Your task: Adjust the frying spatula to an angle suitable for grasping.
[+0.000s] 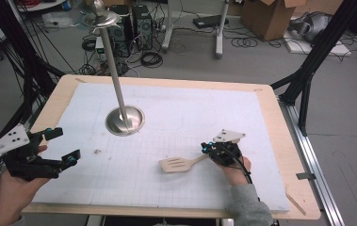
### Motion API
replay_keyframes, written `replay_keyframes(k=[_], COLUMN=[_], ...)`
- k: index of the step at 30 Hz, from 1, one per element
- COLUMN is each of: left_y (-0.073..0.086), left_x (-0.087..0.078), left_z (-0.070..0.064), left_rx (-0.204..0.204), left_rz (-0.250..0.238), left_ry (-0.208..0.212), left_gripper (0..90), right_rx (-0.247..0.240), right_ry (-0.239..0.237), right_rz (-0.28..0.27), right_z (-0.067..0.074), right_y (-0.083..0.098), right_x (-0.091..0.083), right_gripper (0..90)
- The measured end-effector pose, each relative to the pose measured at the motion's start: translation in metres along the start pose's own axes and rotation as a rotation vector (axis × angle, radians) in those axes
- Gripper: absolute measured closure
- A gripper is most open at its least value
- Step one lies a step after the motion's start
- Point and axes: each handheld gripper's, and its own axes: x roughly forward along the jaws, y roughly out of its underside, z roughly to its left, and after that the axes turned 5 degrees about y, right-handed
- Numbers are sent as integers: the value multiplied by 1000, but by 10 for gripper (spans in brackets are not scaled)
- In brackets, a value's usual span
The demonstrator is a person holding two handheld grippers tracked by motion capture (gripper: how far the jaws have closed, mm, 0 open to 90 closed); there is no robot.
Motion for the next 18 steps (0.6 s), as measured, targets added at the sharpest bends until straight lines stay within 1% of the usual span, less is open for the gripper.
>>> replay_keyframes(k=[3, 9, 15, 18], left_y=[1, 2, 2, 1], left_x=[-3, -8, -7, -6], left_z=[0, -2, -2, -1], left_rx=[-2, -3, 1, 1], left_rz=[-1, 0, 0, 0], left_ry=[-8, -22, -20, -16], left_gripper=[18, 18, 18, 19], right_rx=[-17, -31, -62, -64], right_ry=[-20, -39, -59, -64], right_rz=[22, 66, 108, 114], right_z=[5, 9, 13, 13], right_y=[-3, -4, -3, -3], right_x=[8, 21, 26, 25], right_gripper=[900, 900, 900, 900])
